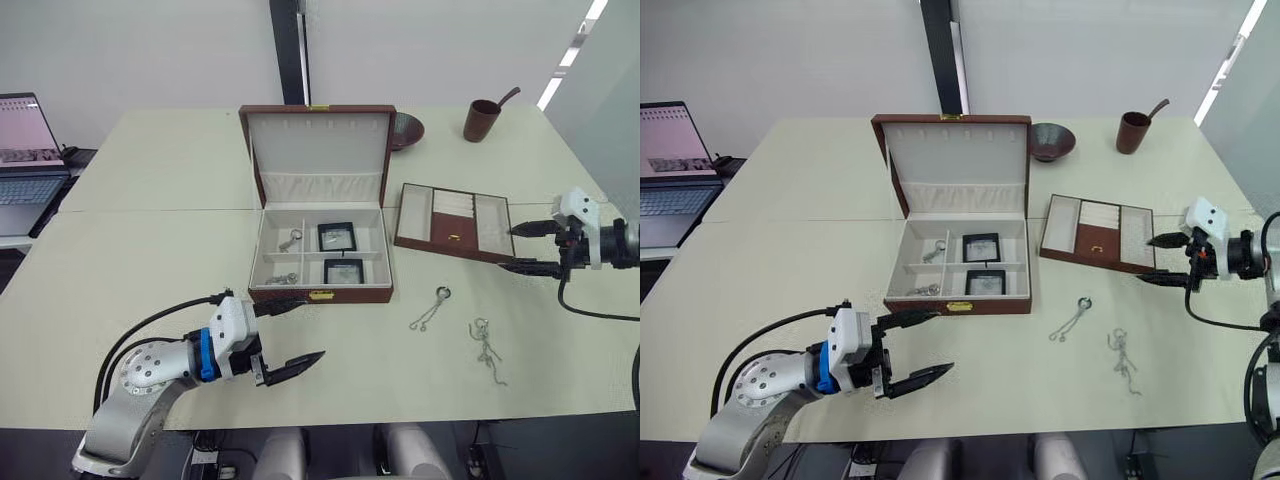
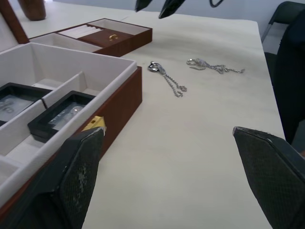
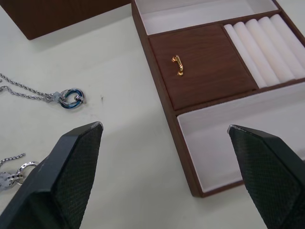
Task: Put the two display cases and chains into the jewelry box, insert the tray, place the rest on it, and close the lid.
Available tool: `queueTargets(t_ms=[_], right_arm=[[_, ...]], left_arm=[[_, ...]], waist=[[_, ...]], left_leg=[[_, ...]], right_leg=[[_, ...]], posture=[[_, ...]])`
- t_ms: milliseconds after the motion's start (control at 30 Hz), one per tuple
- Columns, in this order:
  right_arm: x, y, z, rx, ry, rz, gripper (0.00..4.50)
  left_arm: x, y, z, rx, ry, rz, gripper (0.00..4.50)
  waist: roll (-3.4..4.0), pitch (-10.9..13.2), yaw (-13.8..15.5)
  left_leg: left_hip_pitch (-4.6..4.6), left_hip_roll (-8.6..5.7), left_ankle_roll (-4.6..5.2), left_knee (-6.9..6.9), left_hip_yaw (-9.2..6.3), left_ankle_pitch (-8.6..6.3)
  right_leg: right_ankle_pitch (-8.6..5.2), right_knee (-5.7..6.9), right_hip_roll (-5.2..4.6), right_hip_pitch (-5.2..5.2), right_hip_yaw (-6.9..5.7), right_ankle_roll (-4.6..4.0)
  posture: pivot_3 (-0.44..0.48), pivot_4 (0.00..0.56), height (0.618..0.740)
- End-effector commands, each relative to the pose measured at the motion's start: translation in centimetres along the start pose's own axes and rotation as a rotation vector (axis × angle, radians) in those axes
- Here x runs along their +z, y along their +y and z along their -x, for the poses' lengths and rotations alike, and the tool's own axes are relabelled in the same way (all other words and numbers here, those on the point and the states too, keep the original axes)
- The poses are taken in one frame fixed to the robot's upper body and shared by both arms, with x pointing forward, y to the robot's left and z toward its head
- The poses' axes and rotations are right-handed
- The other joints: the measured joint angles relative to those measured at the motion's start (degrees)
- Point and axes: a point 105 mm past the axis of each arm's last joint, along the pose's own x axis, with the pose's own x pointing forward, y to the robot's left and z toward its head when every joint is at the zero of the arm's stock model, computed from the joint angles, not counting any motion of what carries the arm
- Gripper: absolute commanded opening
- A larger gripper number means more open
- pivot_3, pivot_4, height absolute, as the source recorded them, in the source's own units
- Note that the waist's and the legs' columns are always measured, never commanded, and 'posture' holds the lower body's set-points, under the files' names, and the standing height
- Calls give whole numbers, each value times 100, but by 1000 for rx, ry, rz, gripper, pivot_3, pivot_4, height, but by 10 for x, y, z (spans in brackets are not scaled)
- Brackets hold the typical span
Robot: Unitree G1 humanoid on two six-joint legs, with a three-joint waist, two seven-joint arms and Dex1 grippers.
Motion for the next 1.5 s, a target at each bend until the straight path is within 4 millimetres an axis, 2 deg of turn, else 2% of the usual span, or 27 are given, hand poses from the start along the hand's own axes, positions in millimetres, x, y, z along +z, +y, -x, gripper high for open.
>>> queueTargets(t_ms=[33, 300, 467, 567, 733, 1033, 1433, 1500], right_arm=[[-1, -3, -3, 18, 71, 65, 4470], [-6, -8, -18, 13, 137, 86, 4470], [-5, -11, -20, -2, 143, 96, 4470], [-6, -12, -20, -13, 151, 95, 3878], [-6, -16, -22, -48, 148, 98, 2202], [-7, -18, -25, -82, 148, 104, 107], [-1, -24, -13, -122, 107, 88, 21], [-1, -26, -1, -143, 86, 67, 21]], left_arm=[[9, -8, -9, -5, -54, -49, 4500], [4, -24, -7, 57, -75, -28, 4500], [5, -23, -6, 88, -85, -26, 4500], [6, -20, -4, 103, -89, -25, 4500], [6, -16, -3, 111, -92, -29, 4500], [9, -4, -3, 135, -104, -38, 4500], [14, 2, -8, 126, -128, -50, 4500], [17, 5, -9, 131, -139, -54, 4500]], waist=[[0, 0, 2], [0, 0, 4], [1, 0, 3], [1, 0, 3], [1, 0, 3], [1, 0, 3], [2, 0, 2], [5, 2, 4]], left_leg=[[-1, 0, 0, 0, -1, 0], [-1, 2, 0, 0, 1, 0], [0, 0, 0, 2, 1, 0], [-1, 0, 0, 0, 0, 0], [0, 0, 0, 1, 1, 0], [0, -1, 0, 0, 0, 0], [-1, 0, 0, 1, 1, 0], [-1, 0, 0, 1, 0, 0]], right_leg=[[0, 0, -2, 0, -1, 0], [0, 1, -18, 0, 0, 0], [0, 3, -17, 1, -1, 0], [0, 3, -17, 1, -2, 0], [1, 3, -17, 0, -2, 0], [1, 3, -16, 1, -3, 0], [1, 4, -16, 0, -2, 0], [1, 4, -17, 0, -2, 0]], posture=[[0, 150, 740], [0, 150, 740], [0, 150, 740], [0, 150, 740], [0, 150, 740], [0, 150, 740], [0, 150, 740], [0, 150, 740]])
